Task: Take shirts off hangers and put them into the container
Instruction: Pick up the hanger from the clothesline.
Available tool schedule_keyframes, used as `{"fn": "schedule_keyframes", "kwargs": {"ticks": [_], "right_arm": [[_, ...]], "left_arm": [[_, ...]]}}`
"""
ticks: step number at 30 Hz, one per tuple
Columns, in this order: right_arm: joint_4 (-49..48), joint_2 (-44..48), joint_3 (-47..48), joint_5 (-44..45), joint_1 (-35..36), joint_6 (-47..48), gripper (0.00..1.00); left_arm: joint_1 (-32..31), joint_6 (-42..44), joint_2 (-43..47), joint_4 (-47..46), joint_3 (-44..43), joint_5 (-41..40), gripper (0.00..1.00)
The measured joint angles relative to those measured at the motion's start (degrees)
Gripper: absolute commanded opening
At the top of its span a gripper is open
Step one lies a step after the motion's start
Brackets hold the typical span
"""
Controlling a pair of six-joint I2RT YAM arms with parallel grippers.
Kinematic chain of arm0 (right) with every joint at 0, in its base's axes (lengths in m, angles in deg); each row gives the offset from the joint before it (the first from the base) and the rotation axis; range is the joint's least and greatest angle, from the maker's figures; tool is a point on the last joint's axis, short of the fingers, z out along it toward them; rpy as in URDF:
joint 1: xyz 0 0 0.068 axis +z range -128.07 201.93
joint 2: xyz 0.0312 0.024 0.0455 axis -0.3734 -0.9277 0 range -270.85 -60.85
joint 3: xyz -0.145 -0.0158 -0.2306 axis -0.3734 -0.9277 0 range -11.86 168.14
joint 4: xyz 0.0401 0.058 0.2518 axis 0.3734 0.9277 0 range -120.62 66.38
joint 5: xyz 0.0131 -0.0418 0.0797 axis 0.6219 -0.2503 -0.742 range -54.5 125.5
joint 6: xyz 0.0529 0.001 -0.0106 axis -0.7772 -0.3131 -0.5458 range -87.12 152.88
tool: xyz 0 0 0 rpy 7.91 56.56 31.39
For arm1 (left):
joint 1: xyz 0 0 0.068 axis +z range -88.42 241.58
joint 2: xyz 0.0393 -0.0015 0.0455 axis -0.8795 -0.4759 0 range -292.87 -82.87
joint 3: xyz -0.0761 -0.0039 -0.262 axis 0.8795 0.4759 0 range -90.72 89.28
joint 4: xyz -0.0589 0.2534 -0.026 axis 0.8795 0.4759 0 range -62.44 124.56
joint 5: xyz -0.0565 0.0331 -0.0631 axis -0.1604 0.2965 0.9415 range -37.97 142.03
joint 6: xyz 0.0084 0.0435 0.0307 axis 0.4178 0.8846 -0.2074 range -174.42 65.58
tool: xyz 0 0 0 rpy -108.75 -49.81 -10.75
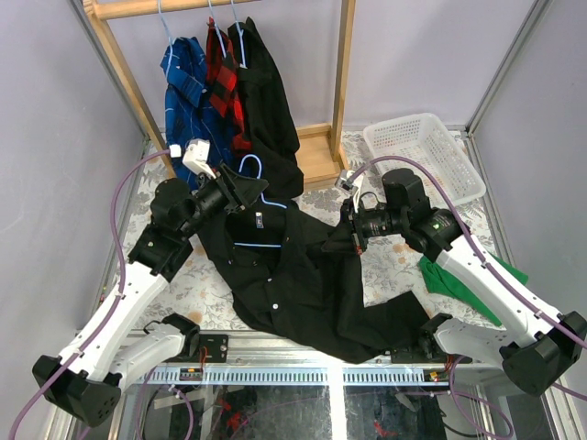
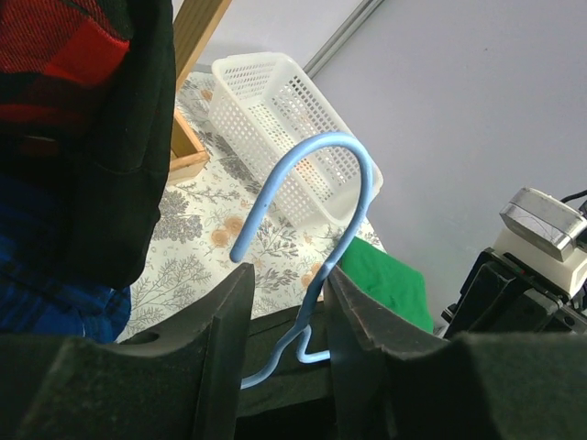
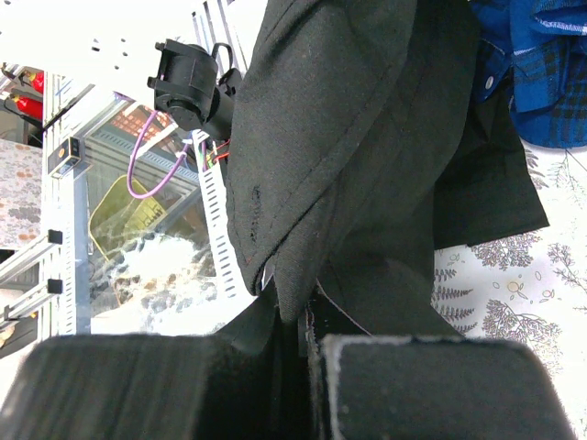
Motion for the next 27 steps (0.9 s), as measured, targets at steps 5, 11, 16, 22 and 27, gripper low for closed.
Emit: {"fn": "schedule_keyframes", "kwargs": {"ticks": [5,11,16,22,27], "right_arm": [[0.0,-0.5,0.0,0.0,0.0,0.0,0.07],[1.8,-0.6,1.0,2.8,0.0,0.5,0.76],[7.3,-1.8,7.3,14.1,0.0,3.0,0.84],[12.4,-2.7,14.8,25.6,0.0,4.2,0.77],[13.9,-4.4,18.4,30.3,2.7,2.6,0.75]], "left_arm": [[0.0,0.3,-0.5,0.0,-0.2,1.1,0.09],[-0.1,3.7,-1.0,2.1,-1.0,0.8,0.00],[-2.0,5.9,-0.9,7.3,-2.2,-5.9,0.00],[-10.8,7.3,-0.9,13.0,-3.1,-21.7,0.00],[-18.3,7.4,-1.5,16.3,-5.1,-34.1,0.00]]}}
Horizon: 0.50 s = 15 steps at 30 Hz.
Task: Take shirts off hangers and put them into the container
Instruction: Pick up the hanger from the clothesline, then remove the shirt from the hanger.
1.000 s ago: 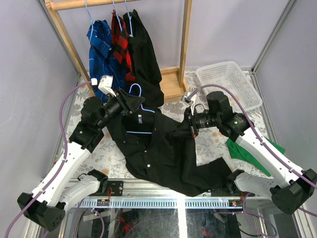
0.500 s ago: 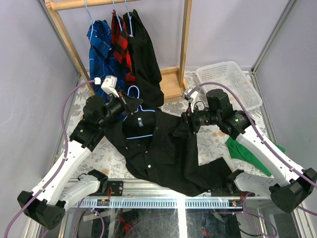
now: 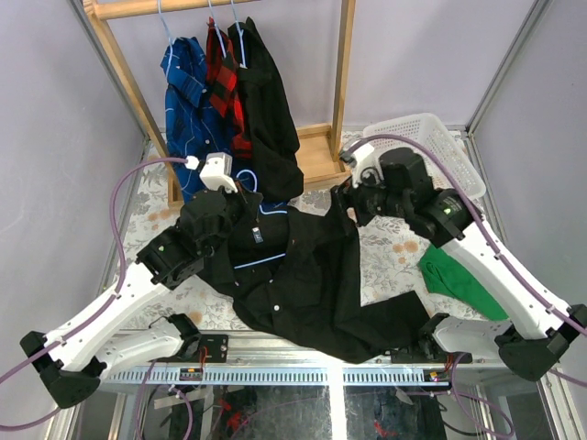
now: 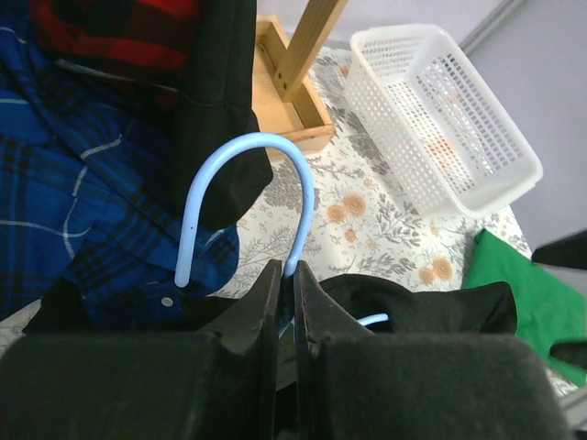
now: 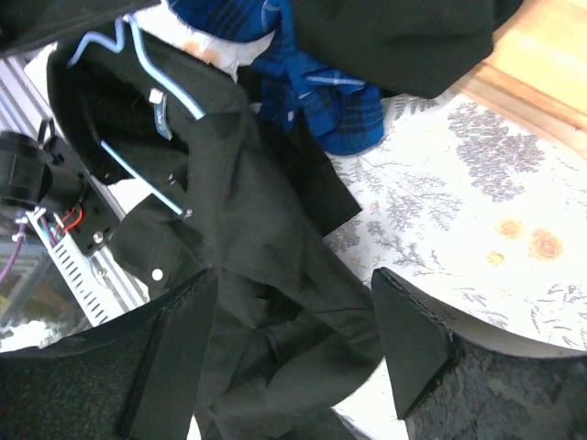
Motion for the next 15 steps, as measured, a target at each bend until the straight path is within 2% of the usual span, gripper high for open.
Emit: {"fn": "schedule_keyframes", "kwargs": {"ticks": [5,9,15], "right_arm": [[0.8,-4.6,1.1,6.6,9.9,-1.7,0.75],[0.2,-7.2,0.2,12.0,12.7,-3.9,0.77],[-2.8,-5.9,-3.4,16.8,14.2,-5.1,0.80]], "left_arm": [[-3.3,0.0,-1.5,1.1,-2.2,-6.2,0.00],[-4.3,0.0,-2.9,2.3,-3.3,-7.8,0.00],[-4.6,0.0,-4.0,4.2,-4.7,-8.2,0.00]]}}
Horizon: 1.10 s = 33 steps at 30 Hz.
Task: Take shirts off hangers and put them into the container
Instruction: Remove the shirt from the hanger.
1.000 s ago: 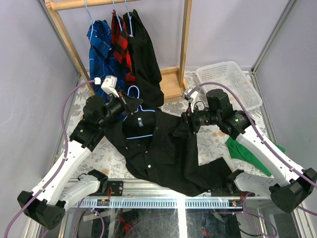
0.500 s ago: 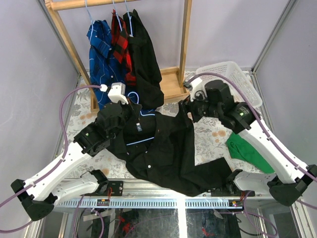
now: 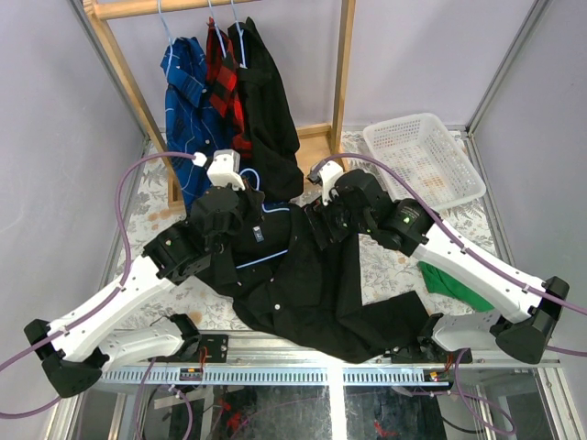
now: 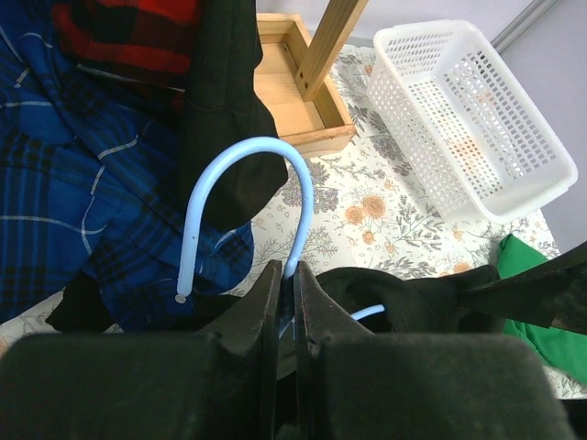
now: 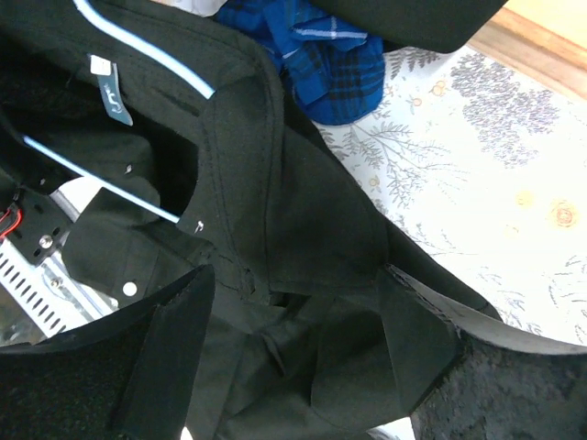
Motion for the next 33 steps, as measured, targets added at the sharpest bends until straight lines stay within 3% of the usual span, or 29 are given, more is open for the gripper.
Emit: {"fn": "schedule_keyframes", "kwargs": {"ticks": [6,10,14,19,27,33], "right_arm": [[-2.7,-0.1,-1.1,3.0,0.0,0.0,0.77],[-4.8,-0.4,-2.7,4.9,0.0,-1.2,0.53],[-7.2,-0.4,-4.1,6.4,0.0,-3.1,0.22],[-9.4,-0.1,-5.5,6.6,0.0,-4.6,0.02],[-9.9,1.3,-5.6,9.3,0.1,-5.1,0.00],[-9.8,4.9,-7.5,23.1,0.2,-6.9,0.00]], "left_arm": [[0.0,0.0,-0.8,0.2,-1.6,0.5,0.00],[0.0,0.7,-1.2,0.3,-1.7,2.6,0.00],[0.0,1.2,-1.3,0.5,-1.7,4.3,0.00],[0.0,1.9,-0.7,0.5,-1.7,5.4,0.00],[0.0,2.8,0.3,0.5,-1.7,6.3,0.00],[-0.1,4.1,0.5,0.5,-1.7,6.9,0.00]]}}
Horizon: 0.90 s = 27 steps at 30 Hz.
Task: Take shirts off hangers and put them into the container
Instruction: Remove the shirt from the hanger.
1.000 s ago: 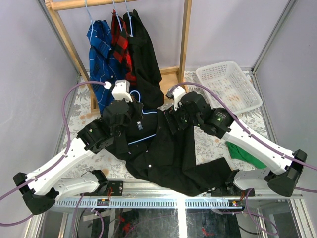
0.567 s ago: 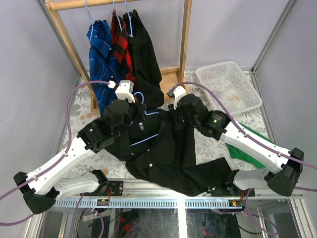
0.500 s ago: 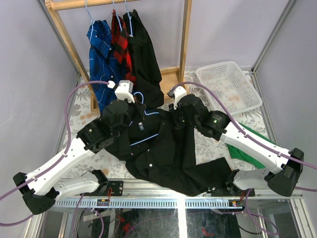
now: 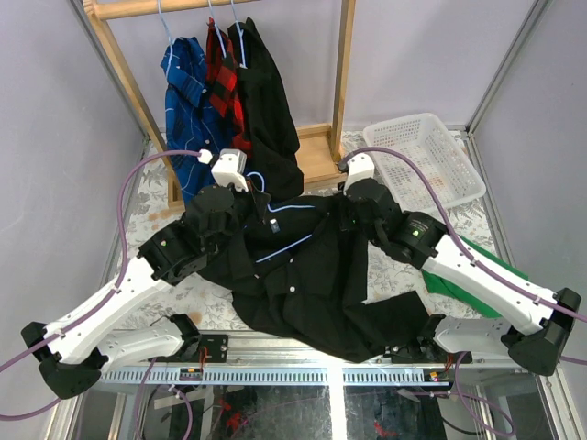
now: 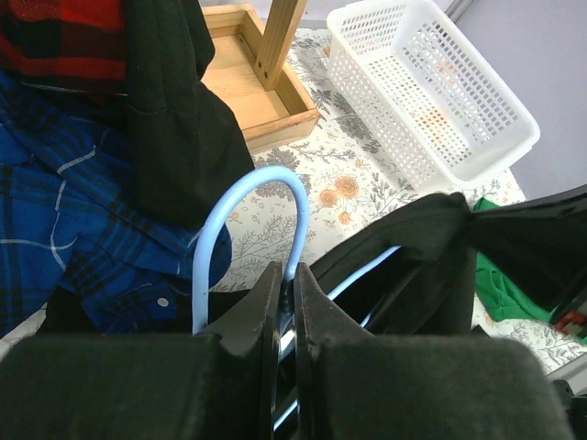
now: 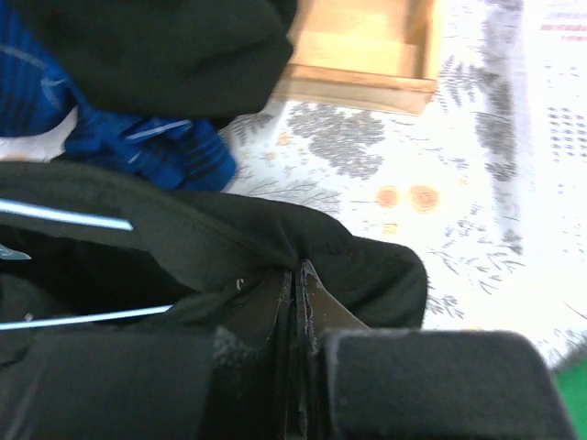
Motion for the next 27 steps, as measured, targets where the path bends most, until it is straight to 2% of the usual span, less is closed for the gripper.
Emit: {"fn": "schedule_keyframes", "kwargs": {"ticks": [4,10,11,12,14,20,22,25,27], "right_arm": [[2.1,1.6,-0.3,5.2,-1.7,-2.1,0.00],[6.7,0.2,-0.7,5.2,-8.2,-6.0,0.02],[7.1,0.2,-0.8,4.4,-8.8,-6.3,0.06],[7.6,0.2,-0.8,3.1,-9.4,-6.4,0.15],[7.7,0.6,-0.8,0.1,-10.1,-6.3,0.41],[3.9,6.5,-2.3,-10.9,-10.5,-4.5,0.78],[2.6,7.7,-2.2,-14.4,-10.6,-3.8,0.93],[2.0,7.1,-1.9,-18.4,-10.6,-2.5,0.95],[3.0,4.6,-1.1,-18.7,-10.6,-2.0,0.91]], "left_arm": [[0.0,1.3,0.6,1.3,0.0,-0.1,0.00],[-0.3,2.4,2.9,2.7,0.0,-0.4,0.00],[-0.3,2.6,3.2,2.7,0.0,-0.3,0.00],[-0.3,2.8,3.4,2.9,0.0,-0.2,0.00],[-0.3,3.0,3.5,3.1,0.0,-0.2,0.00],[-0.3,3.1,3.5,3.8,0.0,-0.4,0.00],[-0.3,3.1,3.5,3.8,0.0,-0.4,0.00],[-0.3,3.2,3.5,3.8,0.0,-0.3,0.00],[-0.3,3.3,3.5,3.8,0.0,-0.2,0.00]]}}
